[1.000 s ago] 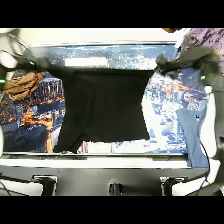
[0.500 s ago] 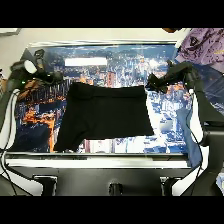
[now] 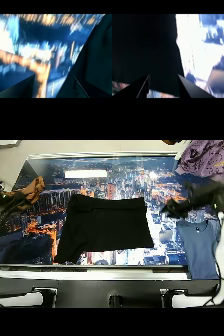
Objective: Fold the clothes and pants, and hang the long-sleeved shirts on hangers.
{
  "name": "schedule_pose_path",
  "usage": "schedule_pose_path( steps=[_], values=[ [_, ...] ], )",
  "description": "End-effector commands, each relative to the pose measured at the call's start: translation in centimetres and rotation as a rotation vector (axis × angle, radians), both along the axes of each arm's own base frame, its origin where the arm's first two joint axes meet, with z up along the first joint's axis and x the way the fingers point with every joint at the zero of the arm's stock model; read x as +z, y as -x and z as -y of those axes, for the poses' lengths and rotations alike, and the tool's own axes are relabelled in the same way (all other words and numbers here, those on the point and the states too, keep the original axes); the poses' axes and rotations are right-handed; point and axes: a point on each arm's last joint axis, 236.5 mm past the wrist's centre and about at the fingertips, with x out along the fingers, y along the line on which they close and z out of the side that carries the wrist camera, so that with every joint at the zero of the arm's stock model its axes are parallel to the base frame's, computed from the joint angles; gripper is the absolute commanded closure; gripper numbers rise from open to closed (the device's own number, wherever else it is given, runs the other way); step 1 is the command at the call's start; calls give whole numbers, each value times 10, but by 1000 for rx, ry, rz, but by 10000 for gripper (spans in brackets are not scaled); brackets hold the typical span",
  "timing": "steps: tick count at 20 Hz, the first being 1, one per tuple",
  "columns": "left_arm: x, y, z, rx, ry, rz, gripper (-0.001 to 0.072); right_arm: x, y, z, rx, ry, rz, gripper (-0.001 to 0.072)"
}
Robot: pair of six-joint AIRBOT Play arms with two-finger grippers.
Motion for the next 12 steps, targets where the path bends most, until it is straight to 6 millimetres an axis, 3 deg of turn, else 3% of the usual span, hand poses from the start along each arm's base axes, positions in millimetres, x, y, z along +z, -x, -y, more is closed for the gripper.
schedule_pose_path(
  steps=[1, 4, 12],
  values=[
    [-26, 60, 2, 112, 139, -68, 172, -45, 87, -4, -22, -63, -129, 295],
    [-57, 89, 13, 128, 183, -161, 172, -81, 114, -16, -29, -71, -172, 294],
    [-66, 94, 21, 112, 189, -189, 172, -97, 97, -22, -99, -103, -101, 295]
  ],
)
